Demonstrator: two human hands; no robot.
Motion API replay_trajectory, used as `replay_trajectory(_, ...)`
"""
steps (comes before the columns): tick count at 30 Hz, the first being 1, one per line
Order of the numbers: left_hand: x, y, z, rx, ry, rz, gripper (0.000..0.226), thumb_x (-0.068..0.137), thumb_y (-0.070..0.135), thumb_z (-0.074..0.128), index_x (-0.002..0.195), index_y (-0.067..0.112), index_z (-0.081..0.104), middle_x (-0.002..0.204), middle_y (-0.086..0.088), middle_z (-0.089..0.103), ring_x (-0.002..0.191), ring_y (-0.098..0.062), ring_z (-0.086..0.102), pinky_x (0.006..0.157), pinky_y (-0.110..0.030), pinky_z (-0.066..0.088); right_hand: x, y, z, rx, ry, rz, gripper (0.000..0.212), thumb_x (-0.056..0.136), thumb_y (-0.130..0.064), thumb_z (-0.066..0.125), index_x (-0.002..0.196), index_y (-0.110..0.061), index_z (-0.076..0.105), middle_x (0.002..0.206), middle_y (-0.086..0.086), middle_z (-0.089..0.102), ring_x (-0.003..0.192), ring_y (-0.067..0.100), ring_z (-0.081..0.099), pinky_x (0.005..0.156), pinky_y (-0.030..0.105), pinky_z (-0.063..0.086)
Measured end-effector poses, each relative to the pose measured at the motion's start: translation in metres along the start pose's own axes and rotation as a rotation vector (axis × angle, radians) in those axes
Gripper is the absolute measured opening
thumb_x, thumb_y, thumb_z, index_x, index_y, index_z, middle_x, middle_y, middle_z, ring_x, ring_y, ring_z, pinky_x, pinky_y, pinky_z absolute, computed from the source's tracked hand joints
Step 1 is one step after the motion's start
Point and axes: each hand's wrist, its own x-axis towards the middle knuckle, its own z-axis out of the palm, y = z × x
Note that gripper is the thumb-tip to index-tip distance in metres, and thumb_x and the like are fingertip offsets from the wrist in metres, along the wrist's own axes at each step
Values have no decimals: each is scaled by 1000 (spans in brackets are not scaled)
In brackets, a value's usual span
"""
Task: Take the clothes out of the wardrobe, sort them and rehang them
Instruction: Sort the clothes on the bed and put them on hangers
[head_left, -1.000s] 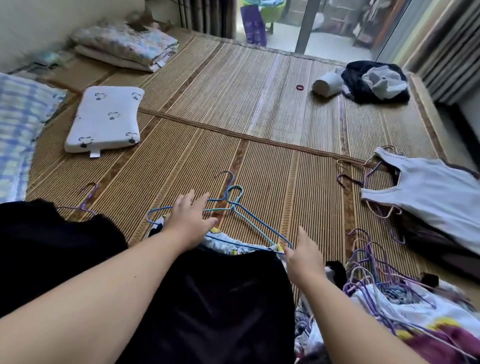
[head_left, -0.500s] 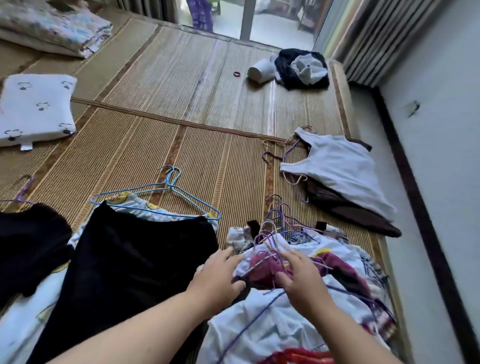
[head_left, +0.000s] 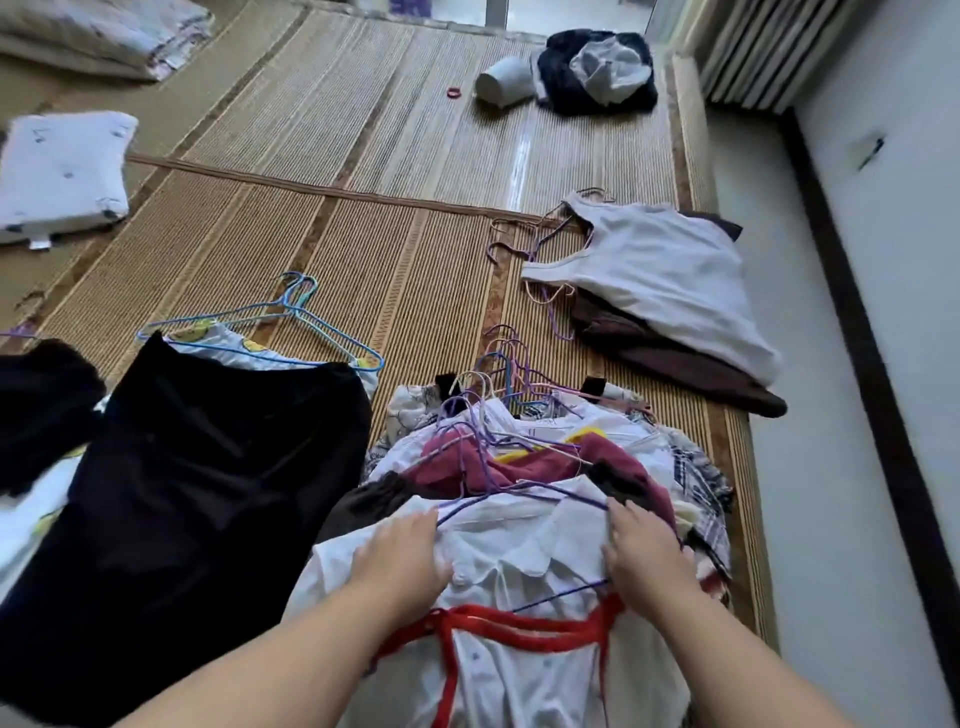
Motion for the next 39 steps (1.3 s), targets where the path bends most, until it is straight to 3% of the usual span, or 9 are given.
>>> replay_trajectory(5, -4, 13, 6, -40, 130, -104, 22, 84, 39, 52, 102, 28, 58, 114, 2, 59, 113, -23, 51, 90, -35, 44, 9, 18, -5, -102, 69, -52, 45, 87, -33, 46, 131, -34, 43, 113, 4, 50, 110, 29, 52, 92, 38, 43)
replay_trajectory(9, -14, 21, -7, -138, 126, -139, 7, 87, 32, 50, 86, 29, 56, 106, 0, 62, 107, -25, 54, 84, -34, 44, 1, 26, -21, 26, 45, -140, 40, 88, -27, 52, 128, -29, 54, 110, 6, 54, 107, 27, 54, 88, 32, 43)
replay_trajectory(14, -50, 23, -33, -319, 153, -128, 19, 93, 36, 46, 77, 28, 46, 76, 7, 56, 79, -17, 54, 67, -31, 39, -31, 30, -52, 236, 129, -221, 24, 93, -24, 53, 112, -29, 67, 102, 1, 71, 94, 23, 62, 69, 28, 42)
replay_trajectory(21, -119, 6, -79, -371, 280, -71, 28, 95, 41, 47, 71, 27, 50, 65, 5, 53, 62, -9, 51, 53, -25, 35, -90, 22, -101, 459, 282, -216, 16, 90, -24, 61, 99, -26, 73, 75, -9, 67, 71, 13, 60, 63, 27, 44)
replay_trajectory(26, -176, 15, -114, -383, 372, 23, 25, 94, 36, 51, 71, 27, 55, 63, 5, 56, 65, -11, 54, 59, -29, 38, -147, 27, -143, 572, 369, -262, 13, 86, -18, 67, 94, -23, 75, 81, -7, 70, 81, 14, 64, 71, 25, 43)
replay_trajectory(30, -222, 47, -156, -394, 472, 126, 21, 94, 32, 54, 74, 28, 58, 60, 6, 55, 58, -7, 50, 54, -28, 33, -196, 40, -178, 664, 486, -273, 13, 82, -16, 71, 93, -21, 76, 80, -12, 70, 70, -2, 59, 62, 3, 38)
replay_trajectory(35, -271, 103, -196, -543, 586, 267, 13, 92, 25, 58, 82, 20, 64, 64, 8, 56, 60, -9, 49, 56, -27, 34, -248, 73, -243, 615, 607, -292, 13, 80, -20, 73, 91, -25, 74, 91, -2, 72, 86, 15, 63, 73, 22, 41)
replay_trajectory(37, -282, 133, -198, -651, 614, 301, 9, 90, 21, 62, 82, 17, 65, 65, 4, 57, 59, -10, 50, 54, -25, 36, -259, 95, -272, 540, 670, -319, 17, 81, -21, 71, 98, -20, 74, 97, -1, 72, 89, 13, 62, 78, 20, 39)
replay_trajectory(39, -287, 165, -195, -723, 624, 315, 10, 88, 19, 64, 78, 19, 65, 65, 2, 58, 59, -12, 51, 56, -22, 39, -267, 119, -297, 508, 721, -325, 16, 81, -22, 71, 97, -20, 75, 97, -3, 72, 83, 7, 57, 70, 8, 34)
